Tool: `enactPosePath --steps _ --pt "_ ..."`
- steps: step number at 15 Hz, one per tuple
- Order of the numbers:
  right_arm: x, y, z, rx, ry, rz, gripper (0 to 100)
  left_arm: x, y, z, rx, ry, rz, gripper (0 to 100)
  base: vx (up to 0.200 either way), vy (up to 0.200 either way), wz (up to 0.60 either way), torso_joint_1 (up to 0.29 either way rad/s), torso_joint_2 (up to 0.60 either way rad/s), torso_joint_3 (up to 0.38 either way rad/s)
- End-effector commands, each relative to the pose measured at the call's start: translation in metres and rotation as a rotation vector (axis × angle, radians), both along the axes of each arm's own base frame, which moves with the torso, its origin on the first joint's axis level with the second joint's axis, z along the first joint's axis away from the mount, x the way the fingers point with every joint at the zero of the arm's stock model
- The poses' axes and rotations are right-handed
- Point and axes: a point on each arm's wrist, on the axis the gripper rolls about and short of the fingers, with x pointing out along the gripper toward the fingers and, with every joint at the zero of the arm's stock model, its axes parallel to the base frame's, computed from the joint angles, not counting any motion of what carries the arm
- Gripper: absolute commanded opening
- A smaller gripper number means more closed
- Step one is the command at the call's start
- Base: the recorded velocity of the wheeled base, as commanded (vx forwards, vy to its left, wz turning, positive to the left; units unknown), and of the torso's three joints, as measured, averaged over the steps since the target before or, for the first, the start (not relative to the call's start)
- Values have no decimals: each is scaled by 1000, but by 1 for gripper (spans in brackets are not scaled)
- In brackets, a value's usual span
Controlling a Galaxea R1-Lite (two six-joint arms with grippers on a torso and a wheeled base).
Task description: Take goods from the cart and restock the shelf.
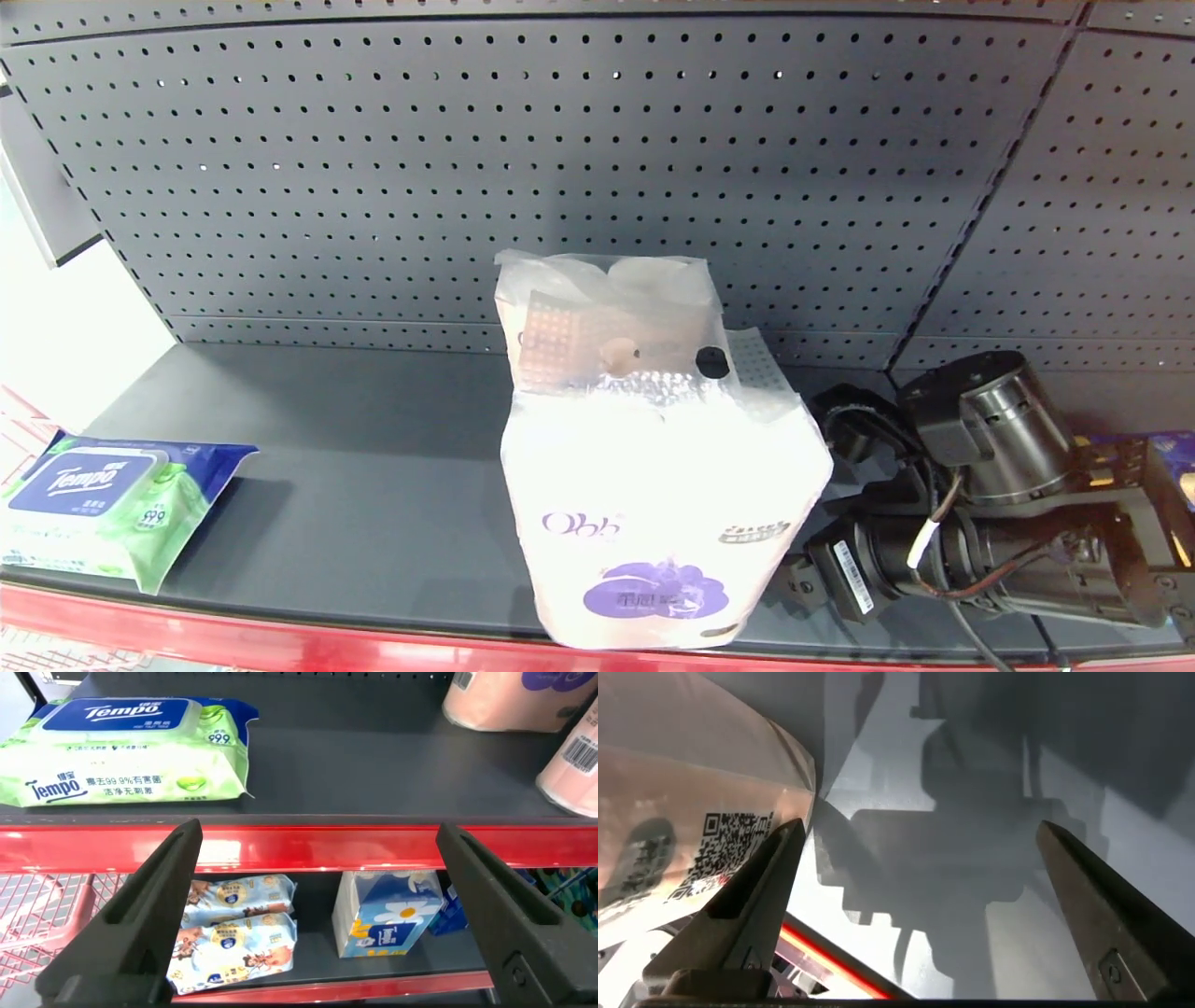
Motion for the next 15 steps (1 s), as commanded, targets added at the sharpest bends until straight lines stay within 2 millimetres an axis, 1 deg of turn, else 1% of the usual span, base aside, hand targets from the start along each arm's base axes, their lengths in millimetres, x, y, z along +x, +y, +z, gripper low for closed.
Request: enactPosePath --steps 1,4,12,15 --pt "0 3 -1 -3 3 9 100 0 0 0 0 1 1 100 0 0 0 0 0 0" --pt "0 4 -2 -4 5 13 100 0 0 0 0 1 1 100 0 0 0 0 0 0" --pt "8 13 -4 -10 12 20 100 0 0 0 0 1 2 100 0 0 0 0 0 0" --pt "6 16 -5 -11 13 32 100 0 0 0 0 1 8 100 0 0 0 0 0 0"
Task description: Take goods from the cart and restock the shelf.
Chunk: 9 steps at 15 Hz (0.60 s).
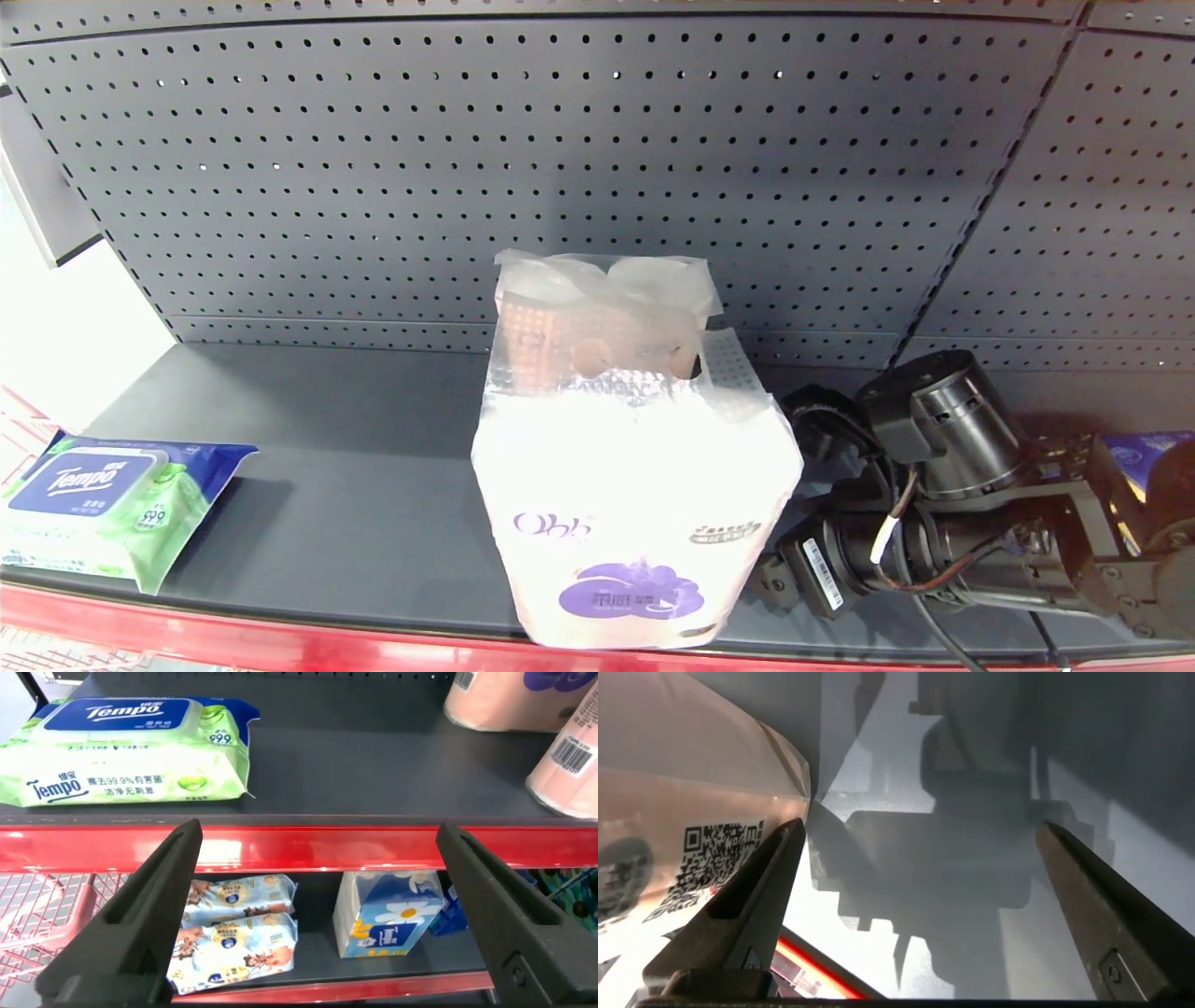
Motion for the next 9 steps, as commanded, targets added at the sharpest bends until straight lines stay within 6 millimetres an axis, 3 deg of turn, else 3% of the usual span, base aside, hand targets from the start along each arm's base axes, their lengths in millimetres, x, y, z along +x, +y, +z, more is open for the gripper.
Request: enactPosePath --steps 1,9 --pt "0 2 -1 -2 3 6 100 0 0 0 0 1 1 100 0 0 0 0 0 0" --pt "-4 6 -2 -5 5 28 100 0 0 0 0 1 5 100 0 0 0 0 0 0"
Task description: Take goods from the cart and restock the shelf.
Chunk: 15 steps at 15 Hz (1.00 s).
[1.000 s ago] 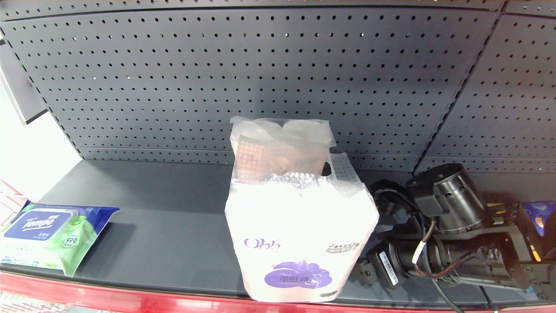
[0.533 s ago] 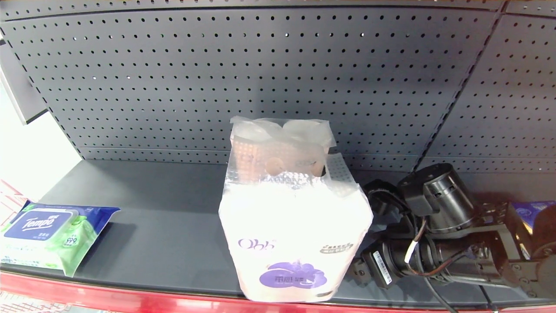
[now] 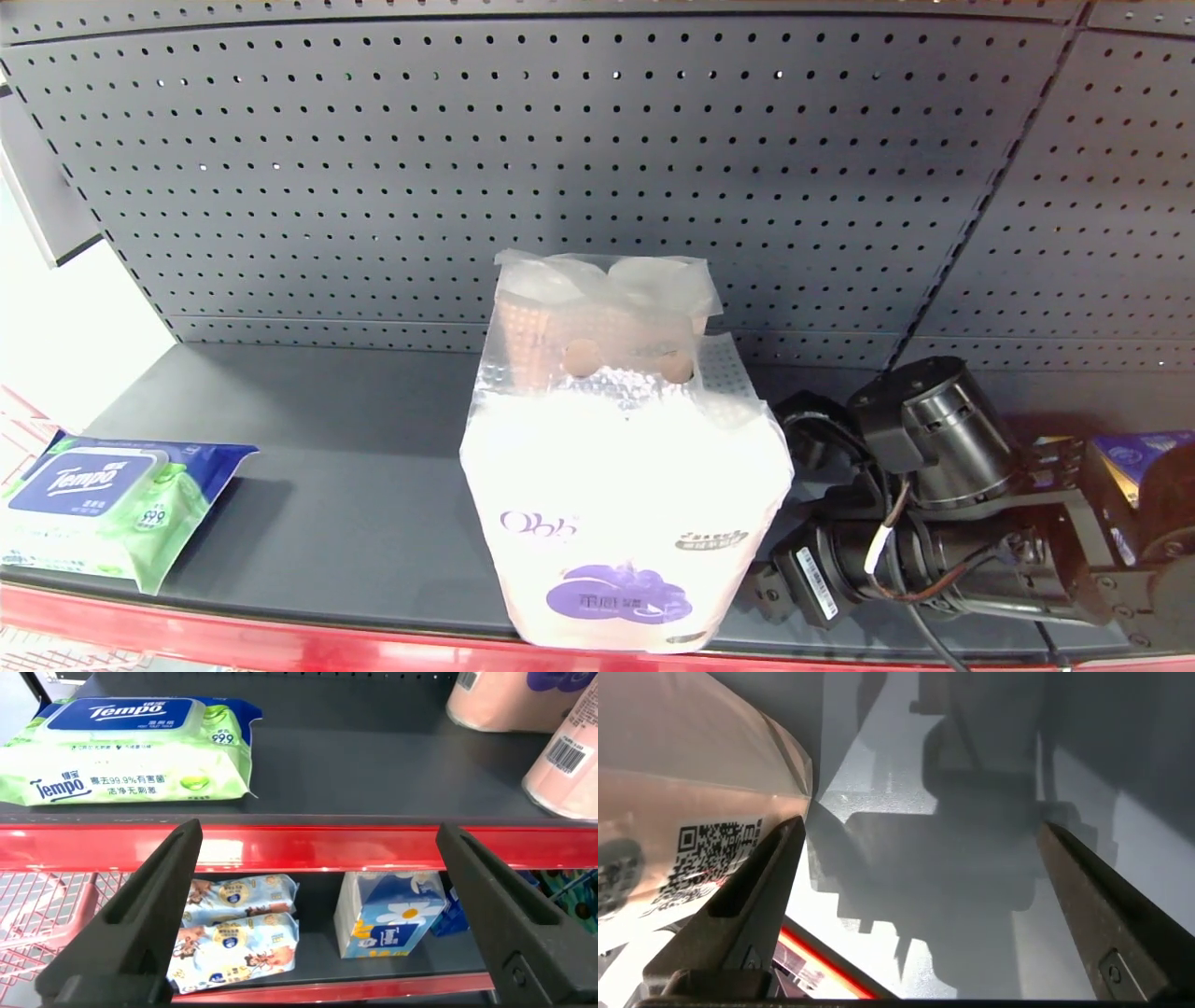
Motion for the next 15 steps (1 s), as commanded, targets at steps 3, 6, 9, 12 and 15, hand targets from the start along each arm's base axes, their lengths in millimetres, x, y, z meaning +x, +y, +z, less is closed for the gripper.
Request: enactPosePath --steps 3,6,9,12,15 --pt "-2 3 -1 -3 2 15 100 0 0 0 -1 0 3 100 0 0 0 0 0 0" --pt "-3 5 -2 -5 4 22 100 0 0 -1 0 3 3 100 0 0 0 0 0 0" --pt "-3 8 -2 -5 6 28 100 0 0 -1 0 3 3 100 0 0 0 0 0 0" --pt "-2 9 -2 -4 5 30 100 0 0 -1 0 3 3 100 0 0 0 0 0 0" --pt "-2 9 -3 -6 9 28 100 0 0 -1 0 3 3 100 0 0 0 0 0 0"
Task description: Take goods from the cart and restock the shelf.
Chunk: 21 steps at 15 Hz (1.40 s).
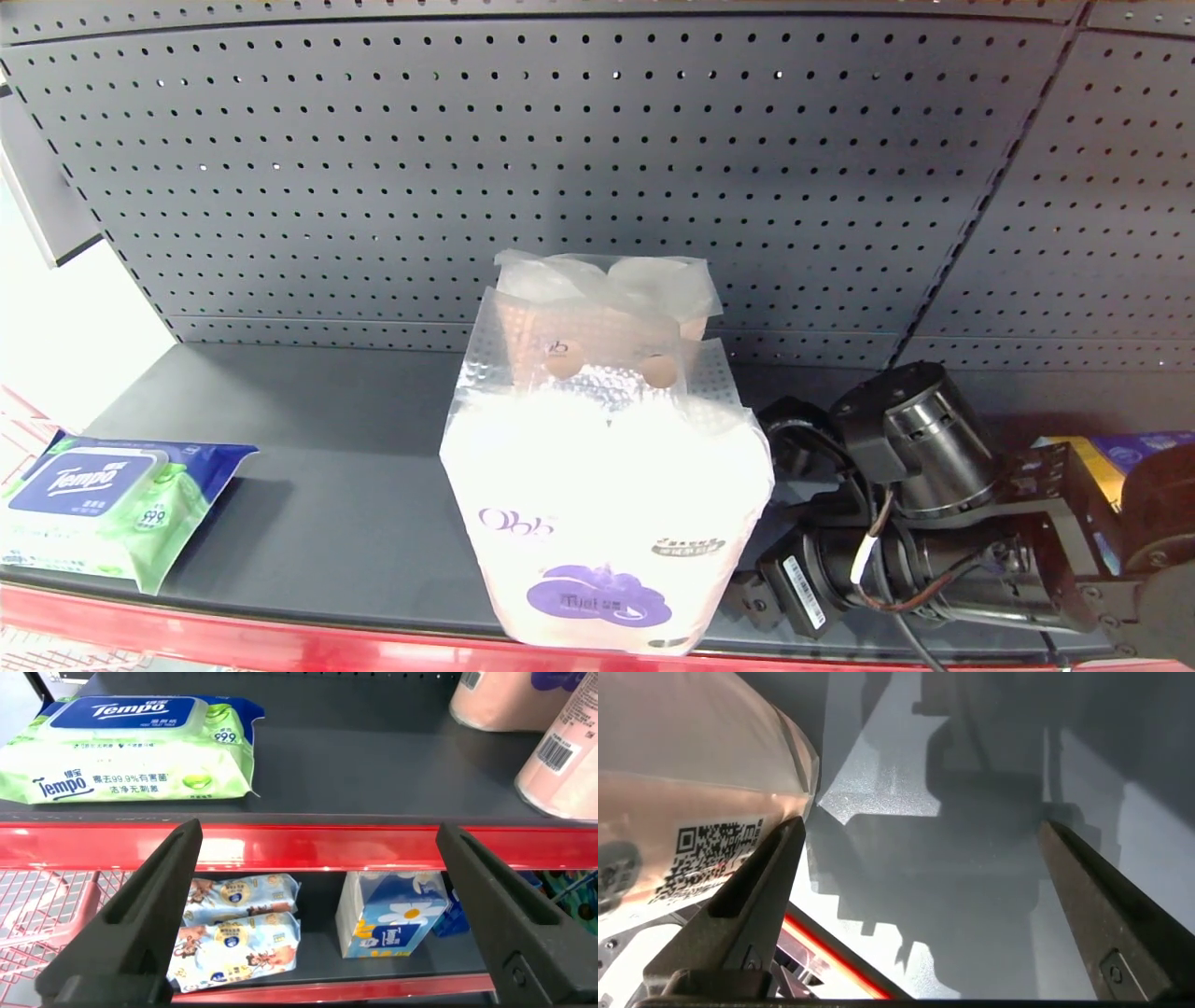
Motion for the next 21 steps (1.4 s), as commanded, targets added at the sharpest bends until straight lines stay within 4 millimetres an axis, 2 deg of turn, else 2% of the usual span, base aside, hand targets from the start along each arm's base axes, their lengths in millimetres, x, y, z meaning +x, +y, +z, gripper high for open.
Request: enactPosePath --steps 1,4,7,10,13,14,15,16,17,19,21 --pt "0 0 -1 2 5 -5 100 0 0 0 0 1 0 100 0 0 0 0 0 0" --pt "-2 -4 -1 -10 -2 -28 100 0 0 0 0 1 0 100 0 0 0 0 0 0" --pt "-8 -27 7 -5 -45 -99 100 0 0 0 0 2 -3 100 0 0 0 0 0 0" --pt "-18 -58 35 59 -158 -193 100 0 0 0 15 0 -13 100 0 0 0 0 0 0" --pt "-50 -103 70 102 -374 -309 100 0 0 0 19 1 -21 100 0 0 0 0 0 0" --pt "-51 -104 71 103 -380 -315 100 0 0 0 19 1 -21 100 0 0 0 0 0 0" --pt "-83 -139 90 105 -541 -408 100 0 -1 1 18 -1 -40 100 0 0 0 0 0 0" --pt "-108 -163 94 45 -627 -526 100 0 -1 1 17 -1 -47 100 0 0 0 0 0 0" --pt "-130 -176 95 10 -658 -629 100 0 -1 1 15 0 -54 100 0 0 0 0 0 0" --pt "-166 -187 86 -62 -628 -796 100 0 -1 0 13 1 -60 100 0 0 0 0 0 0" --pt "-190 -187 65 -85 -618 -845 100 0 -1 1 11 0 -65 100 0 0 0 0 0 0"
